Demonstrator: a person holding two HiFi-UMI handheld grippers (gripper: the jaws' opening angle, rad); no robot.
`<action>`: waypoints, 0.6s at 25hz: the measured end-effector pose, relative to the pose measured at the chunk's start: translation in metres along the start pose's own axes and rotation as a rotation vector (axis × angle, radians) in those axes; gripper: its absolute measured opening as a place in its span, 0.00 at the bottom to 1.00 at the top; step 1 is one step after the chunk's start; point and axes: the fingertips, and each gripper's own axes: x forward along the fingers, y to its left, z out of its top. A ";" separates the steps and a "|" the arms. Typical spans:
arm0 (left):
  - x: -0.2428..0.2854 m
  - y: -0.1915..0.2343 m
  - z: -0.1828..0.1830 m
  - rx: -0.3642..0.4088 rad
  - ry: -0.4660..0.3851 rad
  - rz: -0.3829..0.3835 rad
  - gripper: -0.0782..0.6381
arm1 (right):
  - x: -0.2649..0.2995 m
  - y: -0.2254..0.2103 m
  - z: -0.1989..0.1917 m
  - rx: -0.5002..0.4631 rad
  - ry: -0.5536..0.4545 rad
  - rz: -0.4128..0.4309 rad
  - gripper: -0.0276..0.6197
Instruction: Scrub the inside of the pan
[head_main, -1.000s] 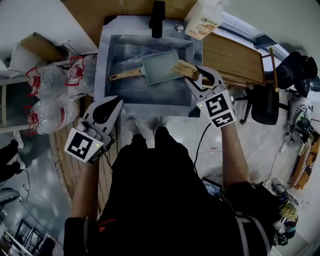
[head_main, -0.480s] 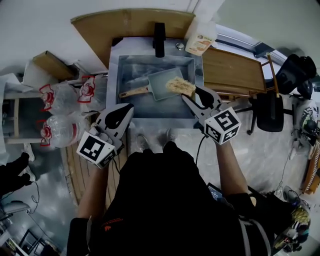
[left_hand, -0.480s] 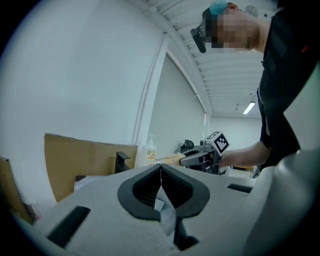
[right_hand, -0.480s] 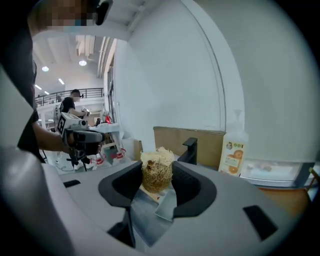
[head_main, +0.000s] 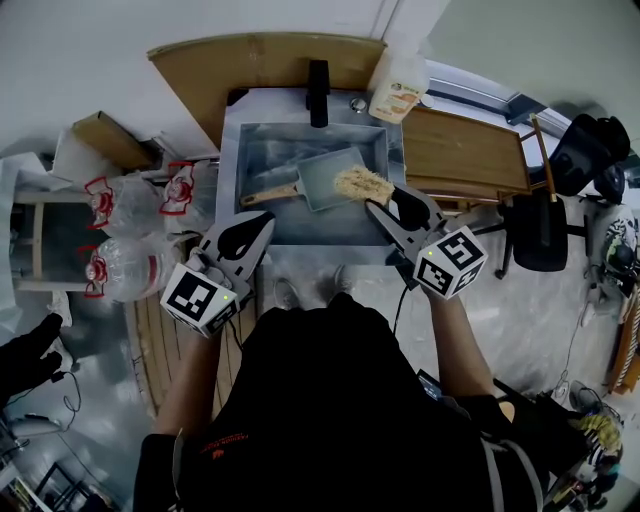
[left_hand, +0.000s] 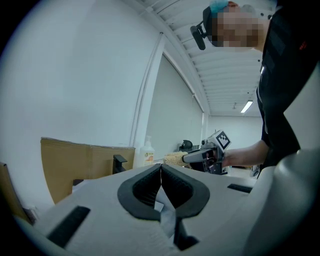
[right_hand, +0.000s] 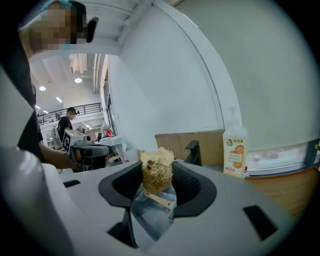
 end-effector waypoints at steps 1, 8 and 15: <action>0.001 -0.001 0.001 -0.001 -0.002 -0.001 0.14 | 0.000 0.000 0.000 0.006 -0.001 0.004 0.33; 0.010 -0.009 0.002 0.000 -0.004 -0.014 0.14 | -0.002 0.005 -0.001 0.036 -0.004 0.030 0.33; 0.012 -0.014 -0.002 -0.003 -0.007 -0.003 0.14 | -0.004 0.004 0.000 0.039 -0.002 0.039 0.33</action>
